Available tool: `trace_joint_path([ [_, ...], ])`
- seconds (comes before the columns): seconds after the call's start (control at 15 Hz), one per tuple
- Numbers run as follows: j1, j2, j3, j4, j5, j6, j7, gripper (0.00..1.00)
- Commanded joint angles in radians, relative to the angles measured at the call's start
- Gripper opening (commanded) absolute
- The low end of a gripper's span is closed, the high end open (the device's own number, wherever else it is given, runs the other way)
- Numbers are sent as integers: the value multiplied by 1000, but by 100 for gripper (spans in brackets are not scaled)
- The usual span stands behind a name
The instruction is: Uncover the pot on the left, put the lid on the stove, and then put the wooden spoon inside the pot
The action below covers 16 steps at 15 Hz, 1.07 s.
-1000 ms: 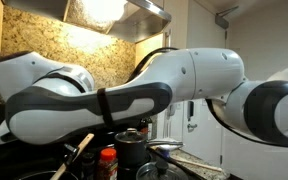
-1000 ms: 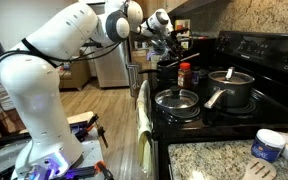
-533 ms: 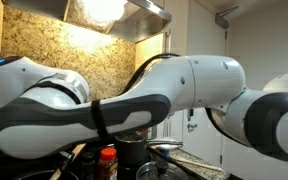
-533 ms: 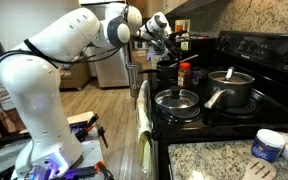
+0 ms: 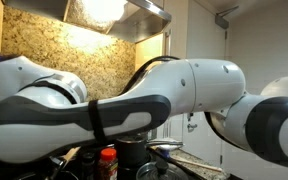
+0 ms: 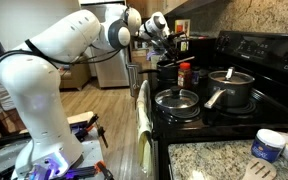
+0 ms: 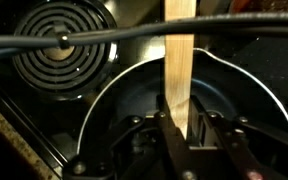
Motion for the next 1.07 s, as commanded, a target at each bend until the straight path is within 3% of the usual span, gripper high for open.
trace_joint_path([
  [0.0,-24,19,59,52,64,16,-86,55],
  [0.47,-53,-27,109,53,137,-32,-127,100],
  [0.8,-77,-114,116,35,148,-189,-125,100],
  [1.0,-100,-154,132,14,177,-188,-76,100],
])
